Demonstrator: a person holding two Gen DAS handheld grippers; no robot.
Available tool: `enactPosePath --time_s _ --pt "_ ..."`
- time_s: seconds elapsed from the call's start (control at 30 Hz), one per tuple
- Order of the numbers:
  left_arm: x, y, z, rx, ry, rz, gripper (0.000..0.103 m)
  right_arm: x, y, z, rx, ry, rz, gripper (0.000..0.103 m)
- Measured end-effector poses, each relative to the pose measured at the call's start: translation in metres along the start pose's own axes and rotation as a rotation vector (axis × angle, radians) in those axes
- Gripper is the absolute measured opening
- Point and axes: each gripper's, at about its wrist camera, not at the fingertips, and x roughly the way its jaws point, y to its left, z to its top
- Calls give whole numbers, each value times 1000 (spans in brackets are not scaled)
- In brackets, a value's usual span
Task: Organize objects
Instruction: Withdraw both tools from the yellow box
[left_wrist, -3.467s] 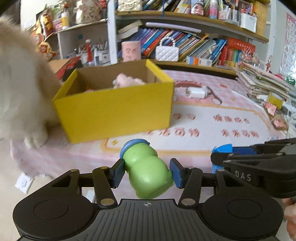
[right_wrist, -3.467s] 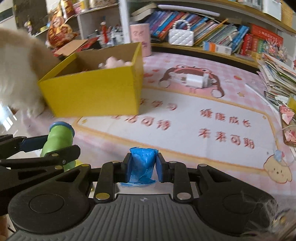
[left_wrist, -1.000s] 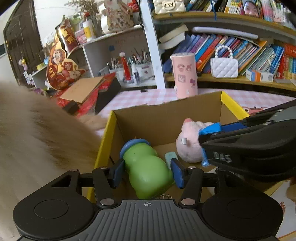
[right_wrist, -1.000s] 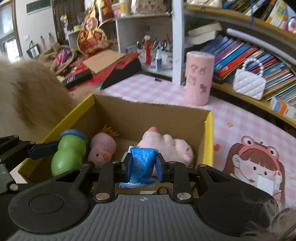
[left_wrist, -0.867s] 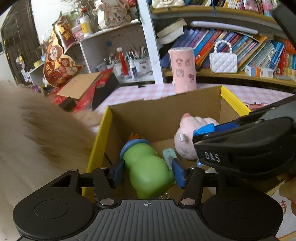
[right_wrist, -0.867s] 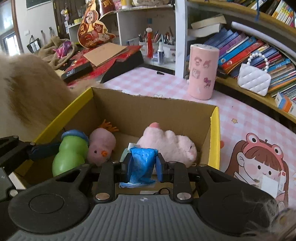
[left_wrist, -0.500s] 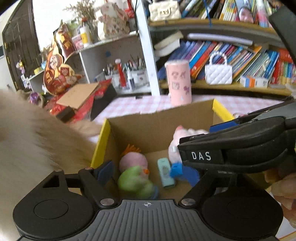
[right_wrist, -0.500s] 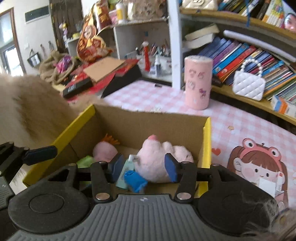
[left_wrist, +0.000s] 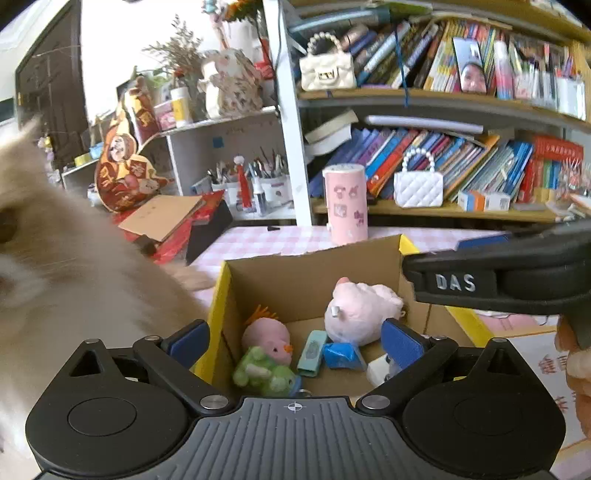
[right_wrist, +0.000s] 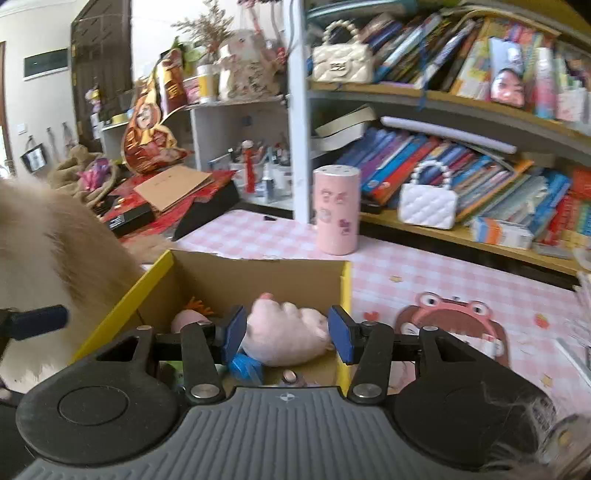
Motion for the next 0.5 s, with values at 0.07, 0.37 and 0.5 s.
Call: enactPosePath --time_s 0.07,0.37,0.5 --pt "-14 4 -3 -23 -14 3 100 -15 2 -8 1 -13 -29 47" --pt "-59 12 -33 -53 20 -2 100 -77 7 -67 42 8 -146 50" --pt "-73 12 -48 -50 48 -10 100 -94 11 -96 83 61 -181 51"
